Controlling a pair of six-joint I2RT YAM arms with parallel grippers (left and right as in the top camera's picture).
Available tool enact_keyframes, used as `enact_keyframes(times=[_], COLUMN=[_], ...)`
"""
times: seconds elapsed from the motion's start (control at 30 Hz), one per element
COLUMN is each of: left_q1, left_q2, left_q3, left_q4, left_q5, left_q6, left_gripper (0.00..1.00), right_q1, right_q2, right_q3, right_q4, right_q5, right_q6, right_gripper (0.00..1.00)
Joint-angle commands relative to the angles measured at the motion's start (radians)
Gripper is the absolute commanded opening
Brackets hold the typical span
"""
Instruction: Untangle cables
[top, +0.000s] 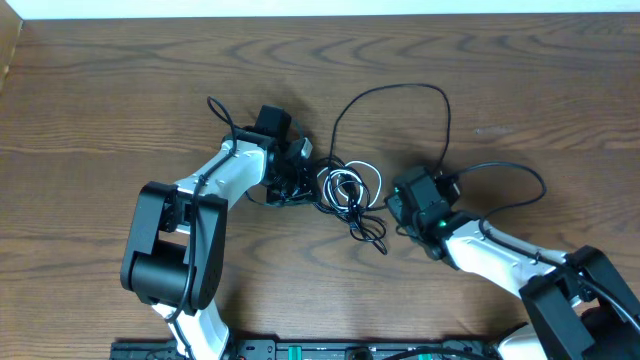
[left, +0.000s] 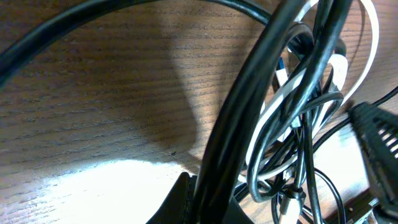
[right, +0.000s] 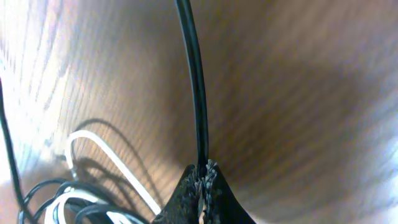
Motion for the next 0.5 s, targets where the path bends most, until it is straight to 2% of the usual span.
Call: enact_keyframes(times=[0.0, 0.17, 0.47], left_q1=[-0.001, -0.001, -0.001], left_q2=[-0.021, -0.021, -0.021], left_q3=[0.007, 0.007, 0.007], left_q4=[-0.003, -0.003, -0.007], left_q5=[-0.003, -0.003, -0.003], left_q6=[0.013, 0.013, 0.013], left_gripper=[0.07, 0.07, 0.07], right_q1=[-0.061, -0.164, -0.351], right_q2=[-0.010, -0.104, -0.171], right_q3=[0.014, 0.102, 0.274], right_q4=[-0.007, -0.086, -0.174], right_q5=[0.030, 0.027, 0.031], right_q6=[-0.211, -0.390, -0.587], right_gripper=[0.01, 0.01, 0.01])
